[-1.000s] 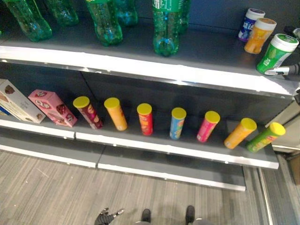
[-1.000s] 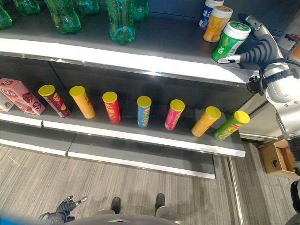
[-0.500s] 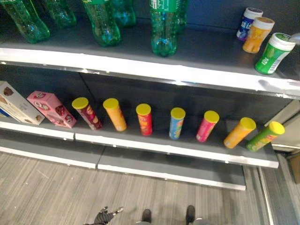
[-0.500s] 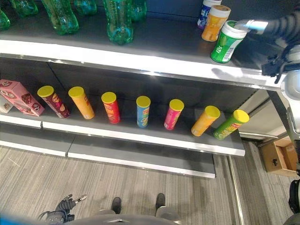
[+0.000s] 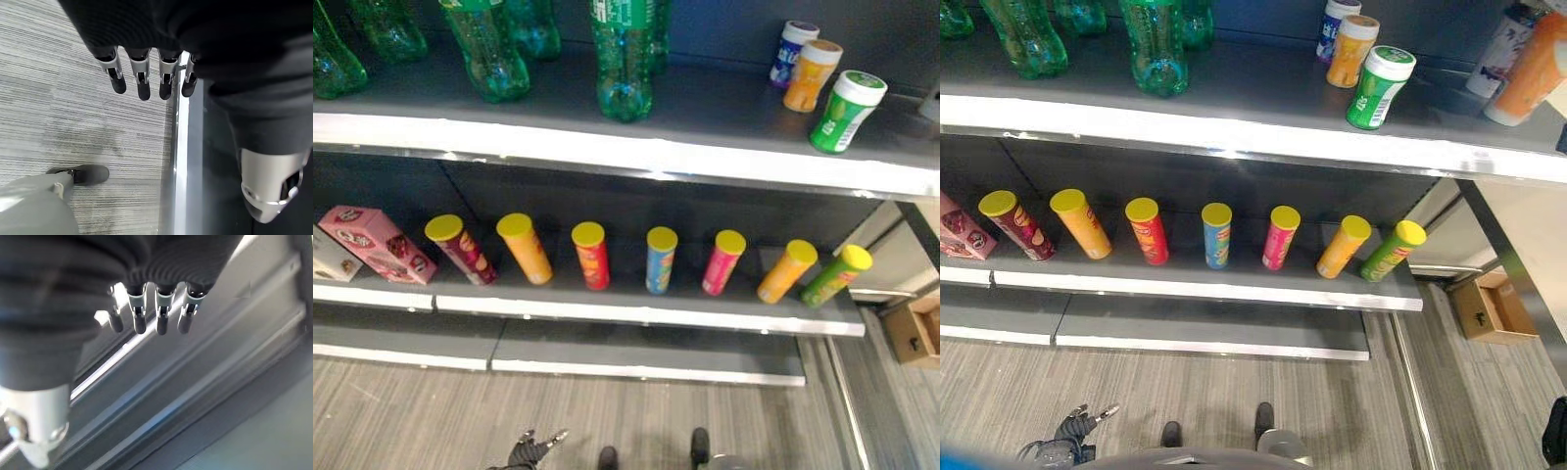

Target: Put the goods on the table back onto the shelves and tidy them up.

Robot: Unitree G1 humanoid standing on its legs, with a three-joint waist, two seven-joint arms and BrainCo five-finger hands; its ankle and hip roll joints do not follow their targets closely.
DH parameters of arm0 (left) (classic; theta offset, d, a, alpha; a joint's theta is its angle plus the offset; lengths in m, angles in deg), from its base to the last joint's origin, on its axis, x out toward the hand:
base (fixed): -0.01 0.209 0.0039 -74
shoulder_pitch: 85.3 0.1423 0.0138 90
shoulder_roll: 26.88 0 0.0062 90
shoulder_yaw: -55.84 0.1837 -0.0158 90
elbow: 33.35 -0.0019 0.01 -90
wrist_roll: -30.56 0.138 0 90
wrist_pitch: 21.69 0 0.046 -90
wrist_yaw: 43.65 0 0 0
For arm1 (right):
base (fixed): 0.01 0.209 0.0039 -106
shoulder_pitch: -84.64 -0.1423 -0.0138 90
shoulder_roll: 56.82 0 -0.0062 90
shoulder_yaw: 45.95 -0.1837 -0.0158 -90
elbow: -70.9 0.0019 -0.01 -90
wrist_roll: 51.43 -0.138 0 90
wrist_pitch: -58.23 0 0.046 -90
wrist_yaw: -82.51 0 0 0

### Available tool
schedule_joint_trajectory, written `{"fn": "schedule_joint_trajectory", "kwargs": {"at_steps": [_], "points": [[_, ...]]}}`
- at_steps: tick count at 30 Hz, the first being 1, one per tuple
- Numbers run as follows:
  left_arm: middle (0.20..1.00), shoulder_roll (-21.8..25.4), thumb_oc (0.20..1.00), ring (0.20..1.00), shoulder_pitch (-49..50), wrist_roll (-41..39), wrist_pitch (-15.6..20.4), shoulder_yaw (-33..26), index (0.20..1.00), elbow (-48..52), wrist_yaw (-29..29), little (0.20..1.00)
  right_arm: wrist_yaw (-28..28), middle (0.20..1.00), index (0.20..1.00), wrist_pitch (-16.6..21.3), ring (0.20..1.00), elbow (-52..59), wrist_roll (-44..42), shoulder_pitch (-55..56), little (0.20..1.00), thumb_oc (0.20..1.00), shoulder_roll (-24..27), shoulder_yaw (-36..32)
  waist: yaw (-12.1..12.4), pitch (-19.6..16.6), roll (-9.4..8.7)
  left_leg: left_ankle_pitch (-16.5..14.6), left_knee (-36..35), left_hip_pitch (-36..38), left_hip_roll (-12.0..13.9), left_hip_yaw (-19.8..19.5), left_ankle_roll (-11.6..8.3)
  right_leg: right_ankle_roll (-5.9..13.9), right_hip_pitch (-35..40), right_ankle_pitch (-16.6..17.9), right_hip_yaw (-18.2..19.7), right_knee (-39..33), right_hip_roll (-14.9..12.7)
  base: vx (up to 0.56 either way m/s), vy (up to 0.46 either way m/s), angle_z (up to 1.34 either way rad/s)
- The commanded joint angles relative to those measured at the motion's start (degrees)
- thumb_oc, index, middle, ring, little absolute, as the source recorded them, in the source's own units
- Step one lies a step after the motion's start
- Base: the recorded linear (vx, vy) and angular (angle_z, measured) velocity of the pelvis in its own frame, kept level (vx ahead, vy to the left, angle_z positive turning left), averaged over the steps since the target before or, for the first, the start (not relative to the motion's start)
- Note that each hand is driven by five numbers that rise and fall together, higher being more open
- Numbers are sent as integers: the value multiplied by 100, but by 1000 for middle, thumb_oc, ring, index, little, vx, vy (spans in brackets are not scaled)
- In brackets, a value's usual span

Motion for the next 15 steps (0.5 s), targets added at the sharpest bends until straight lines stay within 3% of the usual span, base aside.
{"fn": "schedule_joint_trajectory", "kwargs": {"at_steps": [1, 5, 10, 11, 15], "points": [[1000, 270, 1000, 1000, -312, -55, 26, -22, 1000, -218, 172, 1000, -274, 1000, 1000, -81, 1000, 30, 264, -114, 1000, 1000, -129, -290, 69, -35, -17, -807, 287, 325, 205, 713, -87, 582, 247, -760, 42, 367, -364, 12, 61, -36], [1000, 234, 1000, 1000, -334, 5, 37, -49, 1000, -154, 187, 1000, -208, 1000, 1000, -195, 1000, -71, 349, 363, 1000, 1000, -314, -440, -90, -8, -43, -829, 325, 378, 169, 953, -28, 639, 104, -618, 299, 389, -386, -8, 68, -43], [1000, 276, 1000, 1000, -407, 47, 71, -41, 1000, -77, 118, 1000, 564, 1000, 1000, -201, 1000, -430, -380, 1062, 1000, 1000, -467, -328, -273, 24, -76, -928, 334, 488, 121, 1248, 43, 726, -46, -497, 661, 410, -382, -26, 80, -54], [1000, 305, 1000, 1000, -485, 86, 91, -40, 1000, -21, 66, 1000, 1087, 1000, 1000, -228, 1000, -456, -853, 1430, 1000, 1000, -694, -211, -386, 55, -87, -933, 331, 503, 100, 1314, 65, 758, -105, -453, 752, 434, -385, -42, 62, -35], [1000, 351, 1000, 1000, -537, 112, 145, -7, 1000, 163, -25, 1000, 2032, 1000, 1000, -209, 1000, -508, -2007, 2012, 1000, 1000, -1319, 51, -480, 143, -89, -912, 309, 468, 37, 1373, 100, 811, -236, -387, 855, 491, -443, -56, 65, -24]]}}
